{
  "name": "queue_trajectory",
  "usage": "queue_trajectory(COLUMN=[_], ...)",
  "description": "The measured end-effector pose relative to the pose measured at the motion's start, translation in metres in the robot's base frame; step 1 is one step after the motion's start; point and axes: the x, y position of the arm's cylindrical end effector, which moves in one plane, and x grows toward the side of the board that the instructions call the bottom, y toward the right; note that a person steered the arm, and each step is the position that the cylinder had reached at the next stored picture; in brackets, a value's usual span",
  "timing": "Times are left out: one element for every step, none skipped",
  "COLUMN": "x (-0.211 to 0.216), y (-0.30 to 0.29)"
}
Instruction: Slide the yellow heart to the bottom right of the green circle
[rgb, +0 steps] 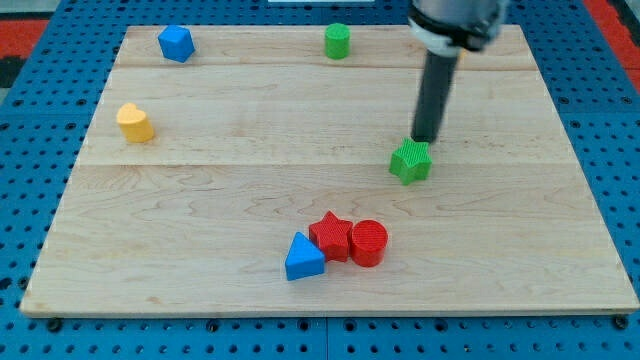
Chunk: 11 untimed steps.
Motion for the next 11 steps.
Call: queue_trajectory(x=[0.024,0.057,0.022,-0.028,-0.055,-0.097,-0.129,-0.182,-0.231,-0.226,-0.202], y=[-0.028,-0.060,-0.051,0.036,0.148,0.194,0.218,0.210,0.199,0.182,0.131])
